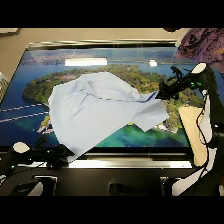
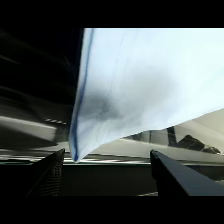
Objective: Fold the clothes and pants, and hang the long-sleeved shirts on hangers.
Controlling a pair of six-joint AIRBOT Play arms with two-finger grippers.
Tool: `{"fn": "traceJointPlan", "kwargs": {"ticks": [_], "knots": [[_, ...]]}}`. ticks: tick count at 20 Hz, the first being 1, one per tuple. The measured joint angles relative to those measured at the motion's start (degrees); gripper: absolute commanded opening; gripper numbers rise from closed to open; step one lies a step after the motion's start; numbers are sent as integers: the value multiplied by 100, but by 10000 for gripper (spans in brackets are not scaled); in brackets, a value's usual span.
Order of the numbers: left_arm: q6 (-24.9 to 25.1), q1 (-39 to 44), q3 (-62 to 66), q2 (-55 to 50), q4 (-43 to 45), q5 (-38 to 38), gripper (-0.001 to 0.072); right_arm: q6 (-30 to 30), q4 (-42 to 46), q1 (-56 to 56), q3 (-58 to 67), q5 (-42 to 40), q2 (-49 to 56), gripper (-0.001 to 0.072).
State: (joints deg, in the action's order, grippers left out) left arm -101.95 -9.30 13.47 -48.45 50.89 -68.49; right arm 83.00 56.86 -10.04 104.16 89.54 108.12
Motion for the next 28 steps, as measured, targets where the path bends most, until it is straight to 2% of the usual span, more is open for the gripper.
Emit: {"fn": "traceJointPlan", "kwargs": {"ticks": [1, 3, 4, 12, 13, 15, 20, 23, 26, 28], "knots": [[-9, 4, -11, 0, -26, 52, 473, 0, 7, 0, 0, -9, -11, 29], [-31, 7, -26, 0, -46, 223, 441, 0, 17, 0, 0, -66, -37, 29], [-35, 9, -33, 0, -74, 286, 360, 0, 17, 0, 0, -68, -48, 29], [-57, 291, -39, 0, -195, 487, 354, -4, 28, 0, 0, -149, -81, 29], [-57, 431, -39, 0, -210, 507, 309, -4, 31, 0, 0, -149, -81, 29], [-116, 706, -46, 0, -186, 557, 19, -4, 31, 0, 0, -149, -81, 29], [-442, 1062, -46, 0, -234, 855, 16, -7, 28, 0, 0, -138, -83, 29], [-472, 1117, 22, 7, -236, 977, 14, -17, 11, 0, 0, -107, -120, 28], [-352, 1093, 555, 7, 2, 1027, 12, -90, -297, 0, 2, -264, -291, 28], [-348, 935, 1316, 0, 476, 1051, 12, -120, -667, 17, 4, -601, -503, 27]]}}
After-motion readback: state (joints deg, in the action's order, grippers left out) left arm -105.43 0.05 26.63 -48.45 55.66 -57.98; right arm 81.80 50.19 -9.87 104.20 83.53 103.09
